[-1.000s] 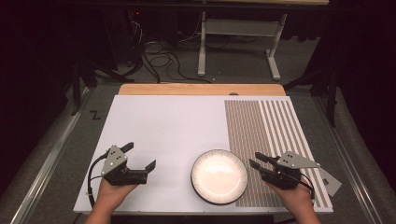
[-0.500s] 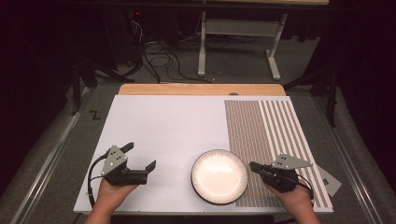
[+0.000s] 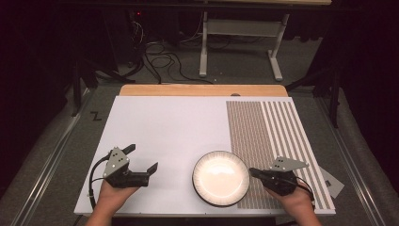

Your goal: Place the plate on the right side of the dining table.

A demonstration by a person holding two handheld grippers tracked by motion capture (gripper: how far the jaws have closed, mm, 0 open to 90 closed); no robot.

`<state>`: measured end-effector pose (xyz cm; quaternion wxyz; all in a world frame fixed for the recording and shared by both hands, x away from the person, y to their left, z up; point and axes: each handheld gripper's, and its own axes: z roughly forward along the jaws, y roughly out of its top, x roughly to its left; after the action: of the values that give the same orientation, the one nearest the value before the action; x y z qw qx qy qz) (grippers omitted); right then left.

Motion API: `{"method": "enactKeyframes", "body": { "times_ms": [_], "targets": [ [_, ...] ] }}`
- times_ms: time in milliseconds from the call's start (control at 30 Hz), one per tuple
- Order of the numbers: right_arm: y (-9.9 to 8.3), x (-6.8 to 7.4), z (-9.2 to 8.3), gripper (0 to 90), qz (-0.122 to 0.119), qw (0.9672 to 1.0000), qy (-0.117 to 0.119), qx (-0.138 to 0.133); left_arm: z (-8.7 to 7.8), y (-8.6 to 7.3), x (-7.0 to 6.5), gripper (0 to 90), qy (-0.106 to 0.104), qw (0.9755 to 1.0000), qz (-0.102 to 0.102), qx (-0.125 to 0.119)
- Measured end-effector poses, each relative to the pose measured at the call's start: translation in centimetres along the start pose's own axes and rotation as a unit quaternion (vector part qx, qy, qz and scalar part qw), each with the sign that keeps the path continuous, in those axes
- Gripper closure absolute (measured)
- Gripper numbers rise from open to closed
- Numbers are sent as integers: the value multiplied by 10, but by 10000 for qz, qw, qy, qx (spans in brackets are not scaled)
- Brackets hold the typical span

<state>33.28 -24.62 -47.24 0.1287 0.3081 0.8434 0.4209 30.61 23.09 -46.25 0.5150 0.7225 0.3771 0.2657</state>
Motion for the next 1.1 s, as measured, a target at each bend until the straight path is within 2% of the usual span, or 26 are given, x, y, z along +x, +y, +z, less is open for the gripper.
{"method": "enactKeyframes", "body": {
  "times_ms": [233,567,1100],
  "targets": [
    [1,1,3,900,-31,9999,80,147,0,0,0,2,-5,10000,-7,10],
    [-1,0,2,900,-25,9996,202,177,1,-1,0,2,-34,10000,-8,25],
    [0,3,1,900,-119,9993,246,250,1,-1,0,2,-68,10000,-11,27]
  ]
}}
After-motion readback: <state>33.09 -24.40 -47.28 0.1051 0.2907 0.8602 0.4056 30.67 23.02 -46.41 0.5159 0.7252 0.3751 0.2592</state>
